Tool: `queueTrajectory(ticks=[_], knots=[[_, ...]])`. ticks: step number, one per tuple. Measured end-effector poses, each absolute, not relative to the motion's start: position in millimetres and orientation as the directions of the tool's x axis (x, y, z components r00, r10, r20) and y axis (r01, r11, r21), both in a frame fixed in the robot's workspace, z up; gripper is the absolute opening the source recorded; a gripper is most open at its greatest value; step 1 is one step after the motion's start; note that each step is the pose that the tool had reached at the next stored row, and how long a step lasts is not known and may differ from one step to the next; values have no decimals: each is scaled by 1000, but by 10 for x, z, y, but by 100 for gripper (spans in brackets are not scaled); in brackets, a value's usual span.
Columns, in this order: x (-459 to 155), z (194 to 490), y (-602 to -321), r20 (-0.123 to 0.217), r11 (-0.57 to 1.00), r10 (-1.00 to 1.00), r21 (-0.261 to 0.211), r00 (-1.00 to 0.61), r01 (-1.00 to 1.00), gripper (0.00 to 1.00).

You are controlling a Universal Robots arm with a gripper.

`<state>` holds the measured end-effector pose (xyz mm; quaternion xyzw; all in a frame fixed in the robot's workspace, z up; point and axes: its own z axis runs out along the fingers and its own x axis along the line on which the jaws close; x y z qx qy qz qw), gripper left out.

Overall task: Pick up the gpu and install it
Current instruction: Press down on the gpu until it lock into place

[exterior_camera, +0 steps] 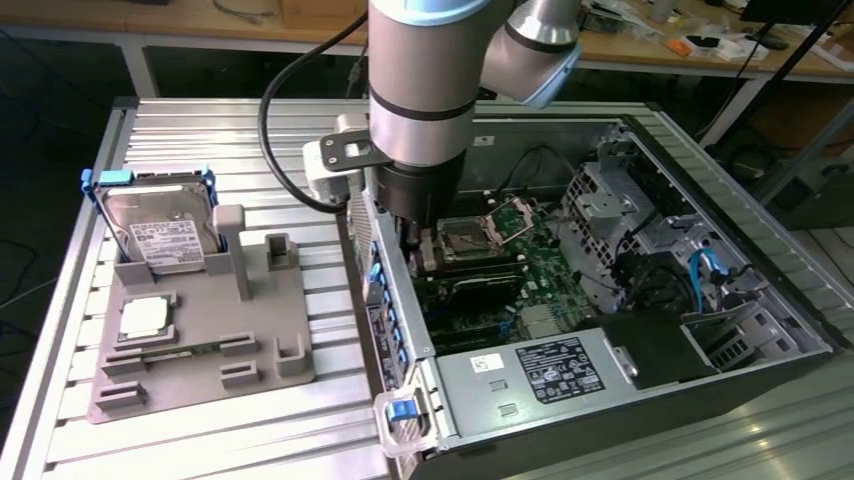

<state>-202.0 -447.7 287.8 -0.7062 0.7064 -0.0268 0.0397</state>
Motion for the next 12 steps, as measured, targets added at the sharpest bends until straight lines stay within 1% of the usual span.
queueTrajectory(ticks=[12], knots=[[-2005,2899,-4478,-15,1,-1000,-92,0,-996,11]])
